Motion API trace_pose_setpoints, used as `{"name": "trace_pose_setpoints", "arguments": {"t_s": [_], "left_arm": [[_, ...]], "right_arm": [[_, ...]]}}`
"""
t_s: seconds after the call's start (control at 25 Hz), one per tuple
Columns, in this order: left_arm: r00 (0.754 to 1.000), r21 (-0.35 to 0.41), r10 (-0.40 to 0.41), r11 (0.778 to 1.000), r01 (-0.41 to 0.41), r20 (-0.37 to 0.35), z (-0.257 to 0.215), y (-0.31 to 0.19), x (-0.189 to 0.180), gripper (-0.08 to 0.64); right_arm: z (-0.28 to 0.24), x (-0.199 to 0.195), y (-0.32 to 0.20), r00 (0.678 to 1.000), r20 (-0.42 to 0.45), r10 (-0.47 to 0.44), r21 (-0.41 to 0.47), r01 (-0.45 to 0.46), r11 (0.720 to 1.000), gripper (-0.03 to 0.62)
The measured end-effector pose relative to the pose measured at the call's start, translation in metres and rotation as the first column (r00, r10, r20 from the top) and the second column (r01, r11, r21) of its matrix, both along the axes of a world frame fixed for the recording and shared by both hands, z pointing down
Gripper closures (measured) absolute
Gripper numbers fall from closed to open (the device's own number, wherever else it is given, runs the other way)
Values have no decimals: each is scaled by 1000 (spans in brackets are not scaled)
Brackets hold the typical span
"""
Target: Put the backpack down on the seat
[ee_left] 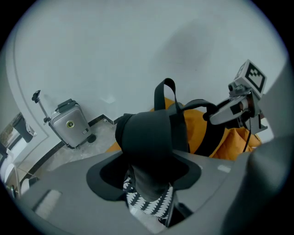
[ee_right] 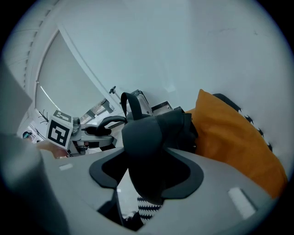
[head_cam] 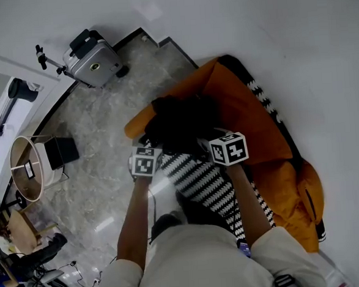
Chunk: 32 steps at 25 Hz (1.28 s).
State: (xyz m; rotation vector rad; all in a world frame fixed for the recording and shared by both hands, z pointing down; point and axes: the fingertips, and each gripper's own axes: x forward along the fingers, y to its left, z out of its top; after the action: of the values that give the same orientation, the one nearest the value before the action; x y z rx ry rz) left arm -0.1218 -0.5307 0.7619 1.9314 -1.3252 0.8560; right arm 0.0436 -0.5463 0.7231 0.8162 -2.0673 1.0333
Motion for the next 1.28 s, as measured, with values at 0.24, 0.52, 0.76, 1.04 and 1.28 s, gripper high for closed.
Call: {"name": "trace_pose_setpoints", "arguments": {"t_s": [0.24, 0.52, 0.76, 1.04, 1.28], "left_arm": [[999, -35, -4, 999, 3, -43, 17, 32, 0, 284], [998, -47, 5, 999, -8, -57, 25, 68, -15, 282], [995, -49, -9, 999, 4, -99, 13, 118, -39, 292], [989, 30, -49, 998, 54, -140, -44, 177, -89, 347], [988, 133, -30, 990, 50, -151, -96, 217, -116, 370]], "right_arm": [[-4, 1, 28, 999, -37, 31, 11, -31, 999, 353], [-20, 3, 61, 993, -43, 114, 26, -113, 993, 354], [-37, -1, 100, 984, -58, 167, 81, -162, 984, 368], [-94, -20, 160, 971, -9, 240, 180, -235, 955, 387], [-132, -26, 209, 958, 14, 286, 256, -279, 925, 413]]}}
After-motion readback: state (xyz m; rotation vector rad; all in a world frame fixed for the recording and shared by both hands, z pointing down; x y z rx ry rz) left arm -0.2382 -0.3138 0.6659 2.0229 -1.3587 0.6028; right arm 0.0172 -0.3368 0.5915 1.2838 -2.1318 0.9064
